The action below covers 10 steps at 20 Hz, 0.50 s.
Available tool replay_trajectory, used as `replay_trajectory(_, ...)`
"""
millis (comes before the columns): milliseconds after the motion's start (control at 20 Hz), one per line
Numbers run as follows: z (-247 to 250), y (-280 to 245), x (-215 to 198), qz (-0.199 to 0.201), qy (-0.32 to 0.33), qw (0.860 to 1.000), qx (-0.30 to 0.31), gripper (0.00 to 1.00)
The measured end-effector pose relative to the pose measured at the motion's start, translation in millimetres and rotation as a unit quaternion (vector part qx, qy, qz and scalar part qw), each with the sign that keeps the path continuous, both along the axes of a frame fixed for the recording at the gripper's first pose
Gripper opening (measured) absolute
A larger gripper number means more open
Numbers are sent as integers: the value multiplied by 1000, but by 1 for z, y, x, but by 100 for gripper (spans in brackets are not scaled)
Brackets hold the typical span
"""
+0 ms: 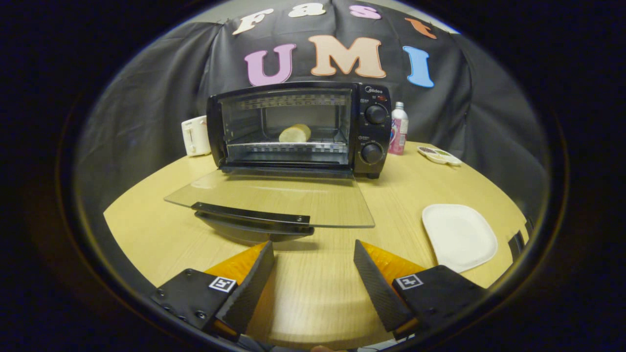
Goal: Open the toaster oven, put the food inside, and close the toaster oven door.
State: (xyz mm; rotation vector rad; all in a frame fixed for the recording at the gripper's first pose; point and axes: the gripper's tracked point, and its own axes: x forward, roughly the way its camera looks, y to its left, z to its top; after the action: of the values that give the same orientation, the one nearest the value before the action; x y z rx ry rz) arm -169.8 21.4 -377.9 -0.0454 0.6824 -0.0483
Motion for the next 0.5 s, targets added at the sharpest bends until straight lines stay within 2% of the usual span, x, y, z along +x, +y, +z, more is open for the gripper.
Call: replay_trajectory(500,12,10,7,24,-22,999,-4,100)
